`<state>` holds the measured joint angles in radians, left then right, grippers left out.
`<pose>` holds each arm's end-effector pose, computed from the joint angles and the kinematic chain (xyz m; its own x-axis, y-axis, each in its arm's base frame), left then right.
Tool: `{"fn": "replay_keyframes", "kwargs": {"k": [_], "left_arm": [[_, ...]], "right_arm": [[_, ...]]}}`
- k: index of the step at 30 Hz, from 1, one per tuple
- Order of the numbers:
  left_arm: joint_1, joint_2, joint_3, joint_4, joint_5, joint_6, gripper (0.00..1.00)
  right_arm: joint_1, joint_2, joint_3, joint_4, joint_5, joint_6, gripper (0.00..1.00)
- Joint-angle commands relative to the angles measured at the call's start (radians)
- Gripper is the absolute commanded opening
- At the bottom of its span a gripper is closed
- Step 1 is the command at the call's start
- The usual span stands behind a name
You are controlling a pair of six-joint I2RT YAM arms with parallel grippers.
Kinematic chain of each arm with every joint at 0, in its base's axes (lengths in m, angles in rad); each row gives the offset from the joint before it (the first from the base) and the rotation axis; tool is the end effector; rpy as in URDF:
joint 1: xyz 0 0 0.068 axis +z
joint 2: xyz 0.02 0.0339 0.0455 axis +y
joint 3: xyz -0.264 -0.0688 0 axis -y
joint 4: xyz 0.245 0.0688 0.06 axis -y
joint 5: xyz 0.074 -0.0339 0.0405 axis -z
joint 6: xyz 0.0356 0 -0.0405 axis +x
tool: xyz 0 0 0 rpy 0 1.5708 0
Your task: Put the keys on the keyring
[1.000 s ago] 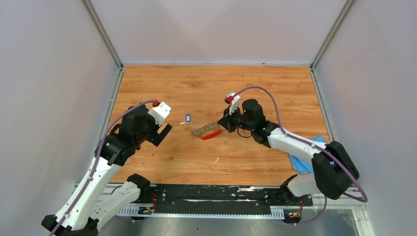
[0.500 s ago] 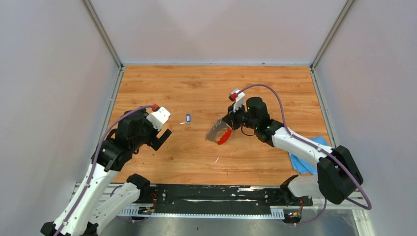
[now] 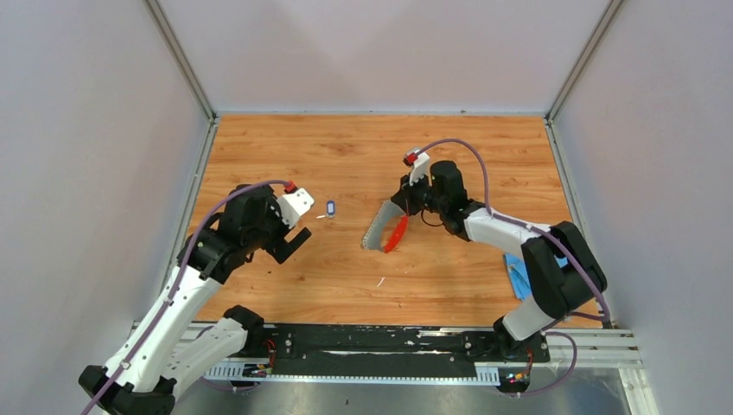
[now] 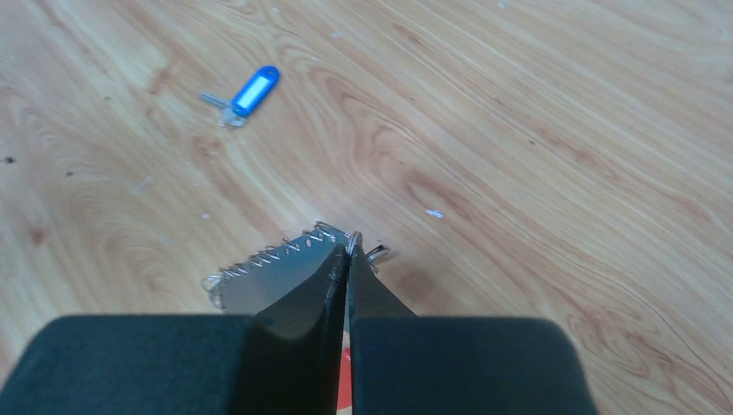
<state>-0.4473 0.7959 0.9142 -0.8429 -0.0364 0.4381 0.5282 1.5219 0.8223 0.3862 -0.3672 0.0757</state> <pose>0.1390 -0.0652 0.3180 -0.3682 0.6469 -0.6678 0.6227 0.7050 0.3395 0.2831 0.1800 0.2323 -0.3234 -0.1070 -0.9402 -0.7430 0.6440 0.1823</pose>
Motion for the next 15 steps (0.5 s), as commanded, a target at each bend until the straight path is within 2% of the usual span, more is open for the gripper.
{"fn": "replay_keyframes", "kwargs": {"k": [1,10,15], "left_arm": [[0.005,0.011,0.026,0.002,0.016,0.041,1.00],[0.008,0.059,0.021,0.071,-0.006,0.038,1.00],[0.024,0.086,0.030,0.098,0.008,0.040,1.00]], "right_arm": [[-0.059,0.070,-0.001,0.091,-0.007,0.029,0.05],[-0.062,0.177,0.056,0.078,0.063,0.015,0.15],[-0.062,0.179,0.112,0.023,0.106,0.000,0.30]]}}
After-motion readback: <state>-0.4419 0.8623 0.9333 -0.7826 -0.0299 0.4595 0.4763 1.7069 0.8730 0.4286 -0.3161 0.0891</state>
